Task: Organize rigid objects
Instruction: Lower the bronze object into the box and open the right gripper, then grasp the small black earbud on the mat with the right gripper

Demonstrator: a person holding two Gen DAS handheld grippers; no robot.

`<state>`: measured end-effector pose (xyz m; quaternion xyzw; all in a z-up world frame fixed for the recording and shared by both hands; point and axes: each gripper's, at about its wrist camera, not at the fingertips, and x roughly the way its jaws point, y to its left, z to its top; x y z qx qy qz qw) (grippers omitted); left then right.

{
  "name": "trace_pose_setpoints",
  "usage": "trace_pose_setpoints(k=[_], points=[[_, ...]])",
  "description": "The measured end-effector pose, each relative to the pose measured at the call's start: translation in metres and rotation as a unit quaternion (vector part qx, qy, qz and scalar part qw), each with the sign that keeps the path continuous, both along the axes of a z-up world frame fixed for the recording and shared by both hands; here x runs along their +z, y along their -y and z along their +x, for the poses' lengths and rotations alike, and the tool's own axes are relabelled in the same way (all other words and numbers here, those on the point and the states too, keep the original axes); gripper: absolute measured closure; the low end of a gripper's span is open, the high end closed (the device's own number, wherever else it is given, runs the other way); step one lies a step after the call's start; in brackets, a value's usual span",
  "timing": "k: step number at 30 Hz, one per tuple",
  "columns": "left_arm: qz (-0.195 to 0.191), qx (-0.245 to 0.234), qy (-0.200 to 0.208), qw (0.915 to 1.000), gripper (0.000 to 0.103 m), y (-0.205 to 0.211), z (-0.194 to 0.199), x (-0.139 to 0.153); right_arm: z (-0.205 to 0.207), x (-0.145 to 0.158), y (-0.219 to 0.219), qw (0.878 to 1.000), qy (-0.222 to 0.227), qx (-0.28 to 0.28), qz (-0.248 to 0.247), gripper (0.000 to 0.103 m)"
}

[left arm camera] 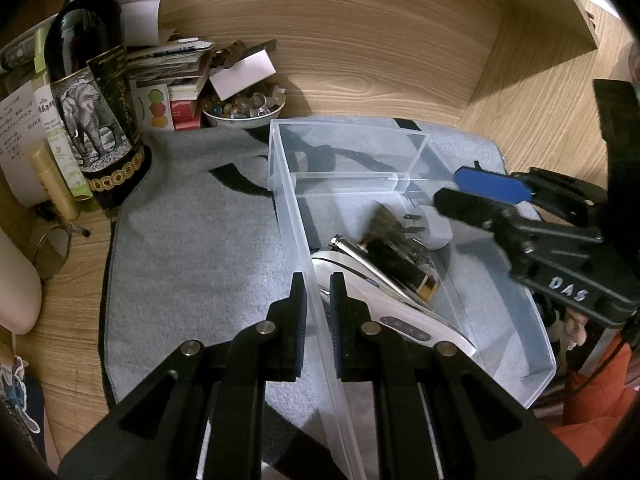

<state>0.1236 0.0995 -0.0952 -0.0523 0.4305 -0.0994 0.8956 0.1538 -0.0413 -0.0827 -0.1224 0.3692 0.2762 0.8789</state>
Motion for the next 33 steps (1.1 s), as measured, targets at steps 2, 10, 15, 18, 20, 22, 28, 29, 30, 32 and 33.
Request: trace_pose_setpoints(k=[2, 10, 15, 18, 20, 22, 28, 29, 30, 32, 33], points=[[0.001, 0.0, 0.0, 1.0, 0.093, 0.0, 0.0, 0.0, 0.0, -0.002, -0.001, 1.0, -0.005, 0.002, -0.002, 0.071], [0.002, 0.0, 0.0, 1.0, 0.093, 0.001, 0.0, 0.0, -0.008, 0.009, 0.014, 1.0, 0.008, -0.018, 0.014, 0.071], [0.001, 0.0, 0.0, 1.0, 0.093, 0.001, 0.0, 0.0, -0.017, 0.019, 0.038, 0.998, 0.021, -0.058, 0.023, 0.062], [0.001, -0.002, 0.001, 1.0, 0.093, 0.001, 0.0, 0.0, -0.024, 0.023, 0.062, 0.994, 0.031, -0.1, 0.017, 0.06], [0.001, -0.001, 0.001, 1.0, 0.093, 0.001, 0.0, 0.0, -0.03, 0.024, 0.08, 0.99, 0.032, -0.134, 0.013, 0.058], [0.001, -0.002, 0.001, 1.0, 0.093, 0.001, 0.0, 0.0, -0.036, 0.023, 0.1, 0.985, 0.032, -0.17, 0.004, 0.057], [0.001, -0.003, 0.002, 1.0, 0.093, 0.001, 0.0, 0.0, -0.058, 0.009, 0.151, 0.965, 0.006, -0.259, -0.026, 0.057], [0.002, -0.004, 0.002, 1.0, 0.093, 0.001, 0.0, 0.0, -0.062, 0.004, 0.158, 0.962, -0.002, -0.27, -0.03, 0.057], [0.003, -0.004, 0.002, 1.0, 0.093, 0.002, 0.0, 0.0, -0.065, 0.0, 0.162, 0.961, -0.009, -0.276, -0.032, 0.057], [0.003, -0.005, 0.003, 1.0, 0.093, 0.002, 0.0, 0.0, -0.071, -0.012, 0.169, 0.957, -0.032, -0.286, -0.032, 0.056], [0.003, -0.004, 0.003, 1.0, 0.093, 0.002, 0.0, 0.0, -0.073, -0.02, 0.171, 0.955, -0.047, -0.29, -0.031, 0.055]])
